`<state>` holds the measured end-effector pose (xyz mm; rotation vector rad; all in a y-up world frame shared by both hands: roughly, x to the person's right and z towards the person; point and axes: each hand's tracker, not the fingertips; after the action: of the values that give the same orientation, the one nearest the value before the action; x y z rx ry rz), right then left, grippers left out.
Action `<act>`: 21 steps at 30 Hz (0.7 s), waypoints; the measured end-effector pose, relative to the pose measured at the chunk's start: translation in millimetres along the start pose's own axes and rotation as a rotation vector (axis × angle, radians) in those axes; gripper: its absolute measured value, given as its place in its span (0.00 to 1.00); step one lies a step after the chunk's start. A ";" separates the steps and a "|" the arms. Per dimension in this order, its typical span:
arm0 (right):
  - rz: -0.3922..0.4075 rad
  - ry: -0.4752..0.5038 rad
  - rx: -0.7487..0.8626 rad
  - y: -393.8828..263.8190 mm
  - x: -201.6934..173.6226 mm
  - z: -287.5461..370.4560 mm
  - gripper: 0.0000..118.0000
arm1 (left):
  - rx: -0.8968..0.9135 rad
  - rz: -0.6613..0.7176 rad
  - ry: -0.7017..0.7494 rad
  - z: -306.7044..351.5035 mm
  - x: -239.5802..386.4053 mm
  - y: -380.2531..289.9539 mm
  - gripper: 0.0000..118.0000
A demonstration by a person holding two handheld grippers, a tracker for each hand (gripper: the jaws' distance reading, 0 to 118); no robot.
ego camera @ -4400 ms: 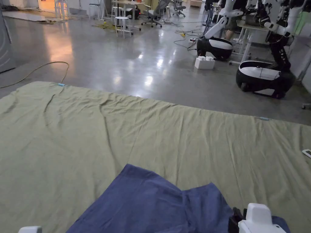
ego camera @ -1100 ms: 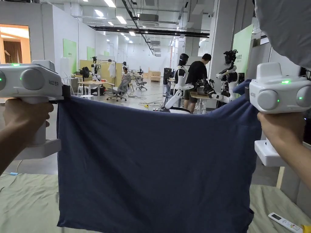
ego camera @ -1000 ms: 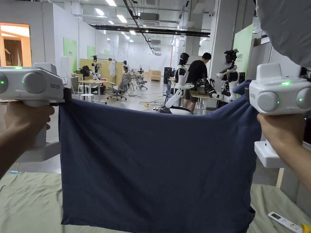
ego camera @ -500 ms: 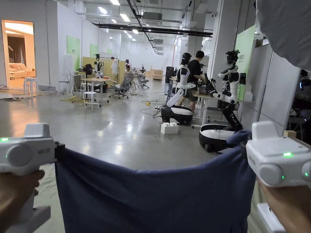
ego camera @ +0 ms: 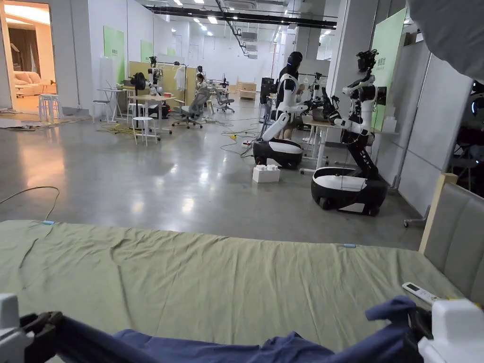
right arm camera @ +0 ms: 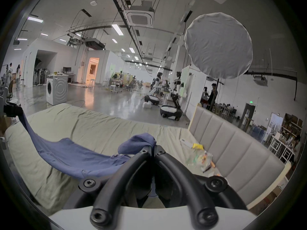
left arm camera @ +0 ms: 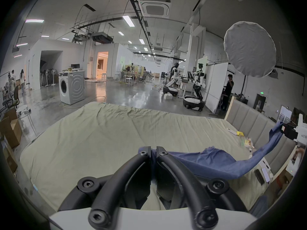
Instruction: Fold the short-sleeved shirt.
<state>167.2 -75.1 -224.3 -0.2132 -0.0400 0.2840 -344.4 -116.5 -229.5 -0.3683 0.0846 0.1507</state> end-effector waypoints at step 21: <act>-0.059 0.110 -0.619 -210.7 -61.2 -16.5 0.02 | -0.581 -0.002 0.073 -9.6 -11.2 -174.4 0.05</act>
<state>167.2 -293.3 -195.8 -0.8404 -0.0243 0.1938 -327.7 -282.2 -175.8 -0.9537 0.1116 0.1585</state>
